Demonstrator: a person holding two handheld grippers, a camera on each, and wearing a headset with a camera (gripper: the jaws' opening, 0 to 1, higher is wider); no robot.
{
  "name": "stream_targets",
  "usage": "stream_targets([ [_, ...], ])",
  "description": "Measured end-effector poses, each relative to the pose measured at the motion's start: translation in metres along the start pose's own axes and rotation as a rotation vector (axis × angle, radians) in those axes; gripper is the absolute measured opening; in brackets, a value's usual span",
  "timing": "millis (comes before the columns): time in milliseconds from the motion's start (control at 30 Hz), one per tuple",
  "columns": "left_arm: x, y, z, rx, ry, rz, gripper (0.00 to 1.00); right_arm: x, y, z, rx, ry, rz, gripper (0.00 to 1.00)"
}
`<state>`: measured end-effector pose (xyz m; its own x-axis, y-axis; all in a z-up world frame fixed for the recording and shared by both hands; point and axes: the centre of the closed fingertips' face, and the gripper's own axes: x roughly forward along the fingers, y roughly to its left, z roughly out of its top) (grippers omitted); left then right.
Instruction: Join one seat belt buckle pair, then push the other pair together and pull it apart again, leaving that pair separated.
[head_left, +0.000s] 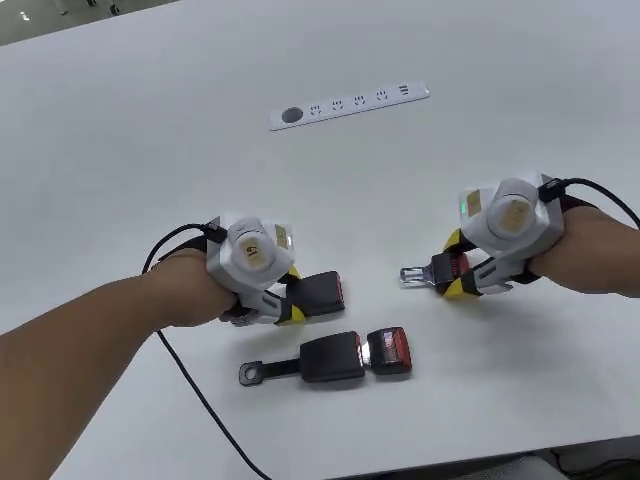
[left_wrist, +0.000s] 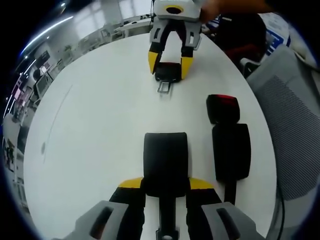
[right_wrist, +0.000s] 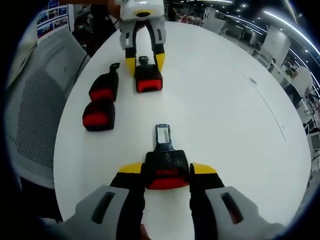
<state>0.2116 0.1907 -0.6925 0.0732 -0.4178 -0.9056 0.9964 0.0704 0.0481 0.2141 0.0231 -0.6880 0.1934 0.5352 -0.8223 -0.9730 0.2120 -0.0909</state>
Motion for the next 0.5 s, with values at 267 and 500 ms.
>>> stream_targets([
  [267, 0.001, 0.001, 0.000, 0.017, 0.015, -0.006, 0.31, 0.014, 0.005, 0.020, 0.012, -0.043, 0.013, 0.33],
  [500, 0.001, 0.000, 0.001, 0.017, 0.023, -0.006, 0.31, 0.024, 0.005, 0.036, 0.026, -0.067, 0.013, 0.33],
])
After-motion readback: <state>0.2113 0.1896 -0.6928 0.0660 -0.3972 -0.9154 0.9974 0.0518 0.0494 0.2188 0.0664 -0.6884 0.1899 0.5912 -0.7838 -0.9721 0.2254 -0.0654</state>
